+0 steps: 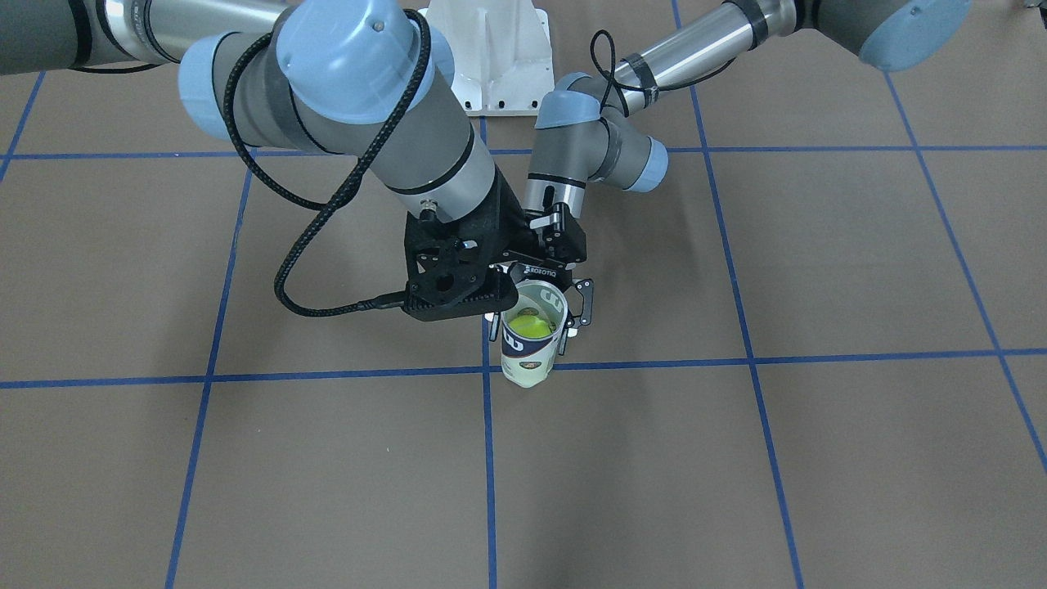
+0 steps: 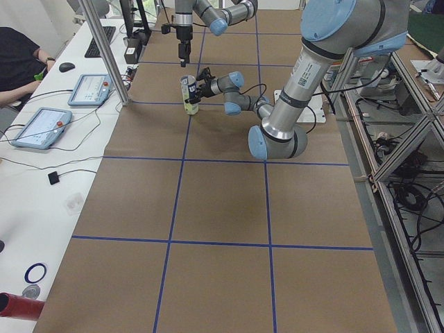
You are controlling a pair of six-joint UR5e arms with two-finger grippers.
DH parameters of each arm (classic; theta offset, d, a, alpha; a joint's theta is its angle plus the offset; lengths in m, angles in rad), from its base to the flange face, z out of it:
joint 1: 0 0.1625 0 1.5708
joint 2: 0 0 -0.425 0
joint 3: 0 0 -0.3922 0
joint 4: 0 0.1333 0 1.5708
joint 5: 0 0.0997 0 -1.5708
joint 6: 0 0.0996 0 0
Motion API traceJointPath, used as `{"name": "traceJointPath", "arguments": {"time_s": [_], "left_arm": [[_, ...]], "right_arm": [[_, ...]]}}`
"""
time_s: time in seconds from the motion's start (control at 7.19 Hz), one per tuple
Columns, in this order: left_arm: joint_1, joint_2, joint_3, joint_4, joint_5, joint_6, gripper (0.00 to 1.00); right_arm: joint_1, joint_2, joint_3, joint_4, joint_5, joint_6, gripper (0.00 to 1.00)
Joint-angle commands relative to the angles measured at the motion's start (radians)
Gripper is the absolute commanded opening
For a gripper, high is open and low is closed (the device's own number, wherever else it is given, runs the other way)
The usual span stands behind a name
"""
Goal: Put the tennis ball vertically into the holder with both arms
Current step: 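Open the left gripper and pull both grippers away from the can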
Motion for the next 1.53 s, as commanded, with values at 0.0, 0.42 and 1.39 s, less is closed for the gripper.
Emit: {"name": "traceJointPath", "arguments": {"time_s": [0.0,0.42,1.39], "left_arm": [[0.001,0.005,-0.003,0.003,0.0,0.0,0.99],[0.044,0.073,-0.069,0.007,-0.002,0.0,0.99],[0.036,0.355,-0.658,0.433,-0.257,0.055,0.99]], "right_arm": [[0.006,-0.01,0.024,-0.002,0.006,-0.001,0.99],[0.098,-0.012,0.064,-0.047,0.115,-0.001,0.99],[0.326,-0.207,0.197,-0.077,0.238,-0.142,0.99]]}}
